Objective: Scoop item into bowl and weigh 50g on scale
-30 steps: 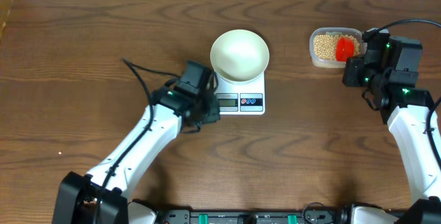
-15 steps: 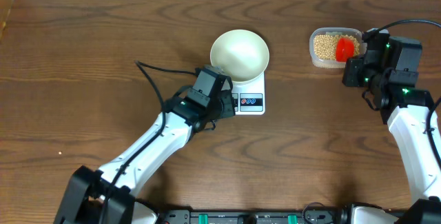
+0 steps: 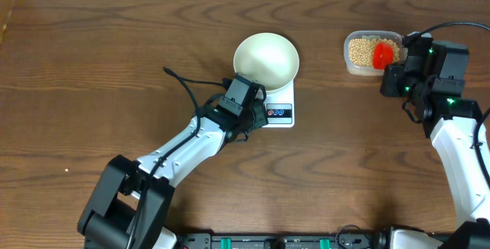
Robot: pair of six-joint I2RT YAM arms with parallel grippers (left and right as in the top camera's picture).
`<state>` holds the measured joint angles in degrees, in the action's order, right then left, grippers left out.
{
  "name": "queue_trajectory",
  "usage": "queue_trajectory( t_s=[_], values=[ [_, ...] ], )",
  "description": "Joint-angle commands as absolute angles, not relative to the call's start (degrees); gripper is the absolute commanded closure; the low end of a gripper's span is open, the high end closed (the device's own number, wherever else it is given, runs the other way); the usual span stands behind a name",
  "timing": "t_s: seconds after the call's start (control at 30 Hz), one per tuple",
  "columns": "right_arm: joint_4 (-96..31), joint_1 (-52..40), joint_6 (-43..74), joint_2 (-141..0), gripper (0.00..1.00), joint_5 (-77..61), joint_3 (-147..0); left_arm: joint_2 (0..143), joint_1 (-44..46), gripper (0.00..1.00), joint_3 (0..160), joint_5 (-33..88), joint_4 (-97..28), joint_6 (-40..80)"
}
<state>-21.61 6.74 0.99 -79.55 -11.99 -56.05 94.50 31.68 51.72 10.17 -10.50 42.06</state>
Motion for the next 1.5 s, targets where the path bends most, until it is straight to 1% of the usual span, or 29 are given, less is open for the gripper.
queue_trajectory(
  t_s=[0.0, 0.1, 0.27, 0.97, 1.47],
  values=[
    [-21.5, 7.1, 0.4, -79.4, 0.99, -12.4, -56.9, 95.2, 32.4, 0.93, 51.2, 9.4, -9.1, 42.2],
    [-21.4, 7.1, 0.4, -79.4, 0.99, -12.3, -56.9, 95.9, 33.6, 0.93, 51.2, 9.2, -7.3, 40.6],
    [-21.4, 7.1, 0.4, -79.4, 0.99, -12.3, -56.9, 98.1, 35.9, 0.92, 51.2, 5.3, -6.1, 40.6],
    [-21.2, 7.2, 0.4, -79.4, 0.99, -11.9, -56.9, 102.6, 36.0, 0.93, 51.2, 3.9, 2.7, 40.6],
    [-21.3, 7.2, 0.4, -79.4, 0.99, -11.9, -56.9, 102.7, 36.0, 0.93, 51.2, 4.0, 3.1, 40.6]
  ],
)
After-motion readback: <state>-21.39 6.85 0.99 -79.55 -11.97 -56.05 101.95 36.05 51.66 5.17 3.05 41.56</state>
